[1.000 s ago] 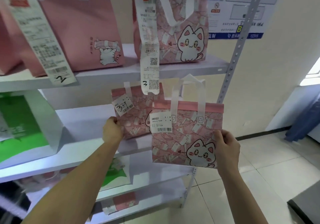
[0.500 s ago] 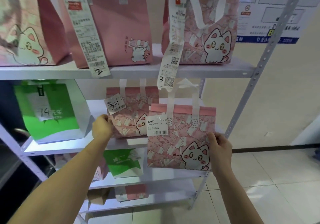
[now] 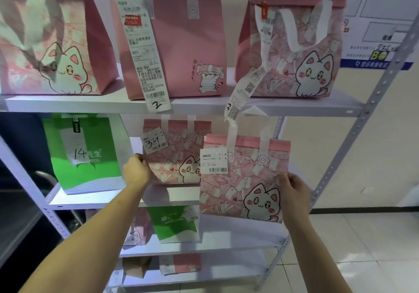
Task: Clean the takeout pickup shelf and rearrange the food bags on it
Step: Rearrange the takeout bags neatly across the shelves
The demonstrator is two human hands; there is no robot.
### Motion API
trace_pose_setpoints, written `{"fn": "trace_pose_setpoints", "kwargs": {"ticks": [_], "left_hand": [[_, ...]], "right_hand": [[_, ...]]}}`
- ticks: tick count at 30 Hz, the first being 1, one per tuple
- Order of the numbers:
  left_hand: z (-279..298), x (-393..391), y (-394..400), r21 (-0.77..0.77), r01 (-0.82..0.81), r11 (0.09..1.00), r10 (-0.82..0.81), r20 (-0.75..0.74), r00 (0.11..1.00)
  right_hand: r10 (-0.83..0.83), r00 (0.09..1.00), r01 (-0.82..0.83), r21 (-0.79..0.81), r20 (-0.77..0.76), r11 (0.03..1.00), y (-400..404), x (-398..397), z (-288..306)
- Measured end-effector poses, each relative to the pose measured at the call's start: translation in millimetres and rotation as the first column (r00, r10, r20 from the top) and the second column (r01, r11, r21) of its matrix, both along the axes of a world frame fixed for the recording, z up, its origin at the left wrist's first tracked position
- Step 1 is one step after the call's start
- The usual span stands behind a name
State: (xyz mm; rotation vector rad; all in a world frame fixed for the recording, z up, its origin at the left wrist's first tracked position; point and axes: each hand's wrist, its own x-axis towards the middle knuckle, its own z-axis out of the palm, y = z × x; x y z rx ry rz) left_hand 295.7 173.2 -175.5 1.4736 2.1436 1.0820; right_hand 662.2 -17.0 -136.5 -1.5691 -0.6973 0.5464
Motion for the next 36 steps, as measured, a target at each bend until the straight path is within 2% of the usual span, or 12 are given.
{"fn": "trace_pose_setpoints", "kwargs": {"ticks": [13,22,36], "left_hand": [[-5.6,-11.3,16.9,-0.050,0.022,0.998,-0.025,-0.050,0.998],[-0.8,-12.6,19.2,-0.067,0.026,0.997,-0.030,-0.061,0.998],[20.5,20.4,-16.5,0.091,0.005,0.996,-0.004,-0.012,1.000]], "right_hand": [[-0.064,0.995,0.067,0.045,-0.075,0.997,22.5,9.0,4.6],[-0.078,0.994,0.082,0.057,-0.074,0.995,27.8,16.6,6.9],[-0.075,0.994,0.080,0.064,-0.083,0.995,29.4,21.6,1.9]]}}
